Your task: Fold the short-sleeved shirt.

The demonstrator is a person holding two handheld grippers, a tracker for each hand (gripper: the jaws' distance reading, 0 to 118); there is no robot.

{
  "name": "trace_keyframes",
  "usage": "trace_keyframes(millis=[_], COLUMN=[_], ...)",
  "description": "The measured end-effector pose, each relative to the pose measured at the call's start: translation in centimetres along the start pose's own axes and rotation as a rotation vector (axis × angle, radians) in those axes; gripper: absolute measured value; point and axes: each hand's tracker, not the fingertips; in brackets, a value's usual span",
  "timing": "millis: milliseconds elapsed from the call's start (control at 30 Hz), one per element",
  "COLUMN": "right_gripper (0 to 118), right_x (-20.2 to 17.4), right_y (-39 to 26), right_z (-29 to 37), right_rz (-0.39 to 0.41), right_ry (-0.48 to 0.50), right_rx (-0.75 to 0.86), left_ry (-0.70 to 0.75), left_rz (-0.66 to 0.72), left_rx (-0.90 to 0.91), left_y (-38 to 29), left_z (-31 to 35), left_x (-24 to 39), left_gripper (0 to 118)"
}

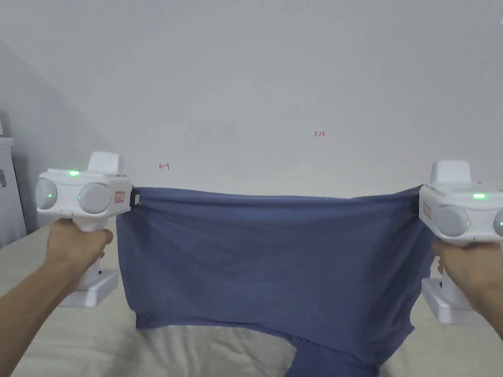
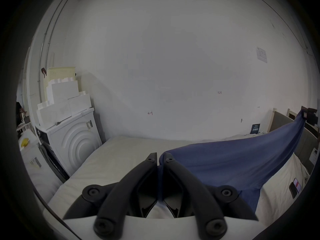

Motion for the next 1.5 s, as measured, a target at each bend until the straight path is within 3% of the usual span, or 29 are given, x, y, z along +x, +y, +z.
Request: trace_keyframes(millis=[567,933,1067,1200,1333,1500], right_gripper=[0,0,0,0,0,0], right_x=[1.7,0.7,-0.1,-0.7,-1.6,-2.3], right_y=[-16.9,-29.7,-34.3,-37.6,-39.9,-41.1], right_z=[18.4,27.7,30.6,32.4,33.0,32.5], right_rz=[0.064,0.077,0.123,0.109,0.192,0.215], right_ry=[0.03,0.038,0.041,0.058,0.073,0.074], right_rx=[-0.06,-0.256,-0.347,-0.453,-0.525,-0.589], left_ry=[-0.045,-0.046,-0.047,-0.035,-0.026,-0.028], left_rz=[-0.02,0.02,0.023,0.036,0.029,0.024], left_rx=[-0.097,-0.214,-0.295,-0.373,-0.436,-0.483], left_y=[-19.2,-31.9,-36.3,-39.9,-41.7,-43.1], left_z=[12.6,19.6,21.2,22.2,22.5,22.1], left_x=[-2.2,-4.0,-4.5,-4.9,-4.9,-4.9], left_gripper=[0,0,0,0,0,0])
